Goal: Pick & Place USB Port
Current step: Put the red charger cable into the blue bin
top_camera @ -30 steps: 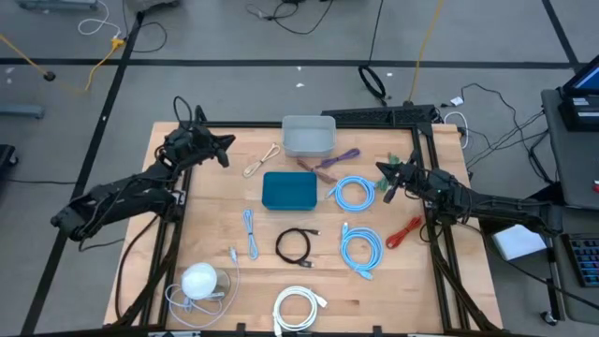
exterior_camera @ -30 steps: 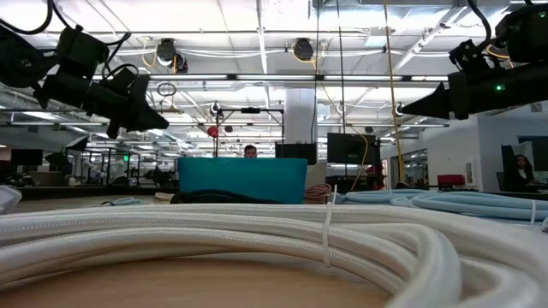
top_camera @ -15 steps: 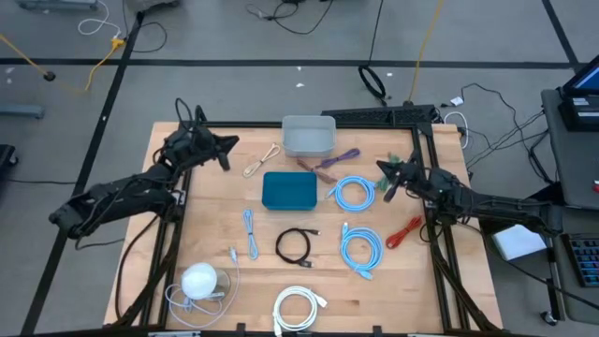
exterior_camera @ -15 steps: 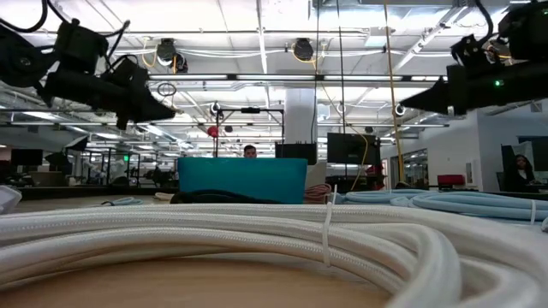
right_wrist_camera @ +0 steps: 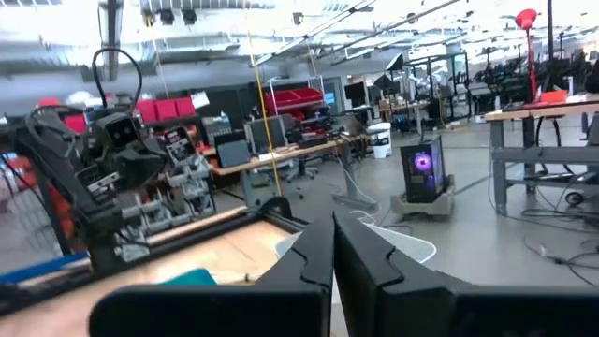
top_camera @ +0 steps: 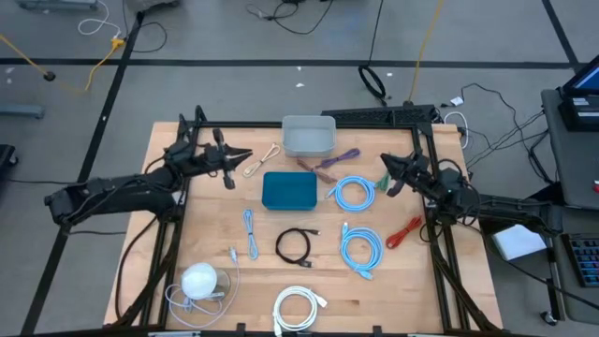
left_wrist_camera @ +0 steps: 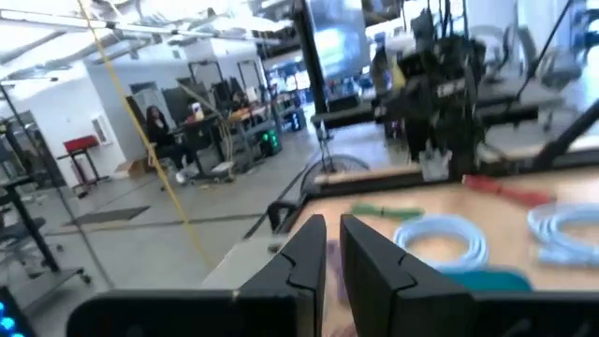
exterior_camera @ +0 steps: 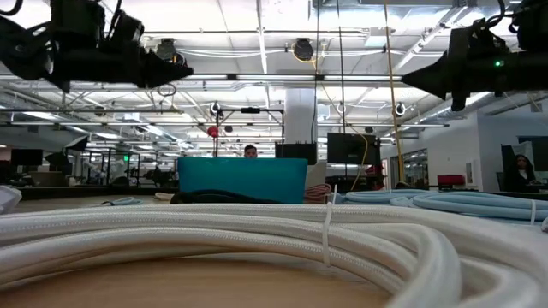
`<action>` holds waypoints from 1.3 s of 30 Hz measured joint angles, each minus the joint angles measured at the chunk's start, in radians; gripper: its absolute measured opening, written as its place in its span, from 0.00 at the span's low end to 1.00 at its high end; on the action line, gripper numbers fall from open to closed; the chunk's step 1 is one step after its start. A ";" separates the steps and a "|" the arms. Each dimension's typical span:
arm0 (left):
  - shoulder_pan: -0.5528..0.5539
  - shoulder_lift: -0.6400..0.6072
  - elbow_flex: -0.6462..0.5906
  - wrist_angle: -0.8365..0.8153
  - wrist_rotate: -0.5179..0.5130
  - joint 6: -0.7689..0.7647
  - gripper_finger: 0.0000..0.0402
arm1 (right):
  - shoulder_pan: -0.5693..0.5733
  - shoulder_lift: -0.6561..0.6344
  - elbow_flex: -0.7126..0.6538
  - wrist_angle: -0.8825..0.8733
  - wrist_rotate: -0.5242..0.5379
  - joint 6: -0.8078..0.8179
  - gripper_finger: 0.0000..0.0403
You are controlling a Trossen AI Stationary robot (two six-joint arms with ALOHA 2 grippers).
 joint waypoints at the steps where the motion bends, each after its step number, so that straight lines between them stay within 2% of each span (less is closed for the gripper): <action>1: -0.012 0.000 0.013 0.001 -0.003 -0.020 0.10 | 0.000 0.000 0.000 0.009 0.000 0.002 0.00; 5: -0.053 0.000 0.046 -0.023 -0.004 -0.070 0.10 | 0.000 -0.001 0.000 0.041 0.000 0.027 0.00; 9: -0.080 0.000 0.054 -0.124 -0.008 -0.076 0.10 | 0.000 0.000 0.000 0.030 -0.001 0.140 0.00; 19: -0.124 0.000 0.054 -0.319 -0.091 -0.103 0.10 | 0.000 0.000 0.000 0.022 -0.001 0.261 0.00; 23: -0.141 0.000 0.054 -0.292 -0.142 -0.139 0.10 | 0.000 0.000 0.000 0.022 0.000 0.246 0.00; 26: -0.155 0.000 0.054 -0.205 -0.189 -0.166 0.10 | 0.000 0.000 0.000 0.022 0.000 0.235 0.00; 33: -0.157 0.000 0.055 -0.003 -0.204 -0.281 0.10 | 0.000 0.000 0.000 0.033 0.004 0.213 0.00; 39: -0.158 0.000 0.055 -0.074 -0.194 -0.291 0.10 | 0.000 0.000 0.000 0.136 -0.026 0.193 0.00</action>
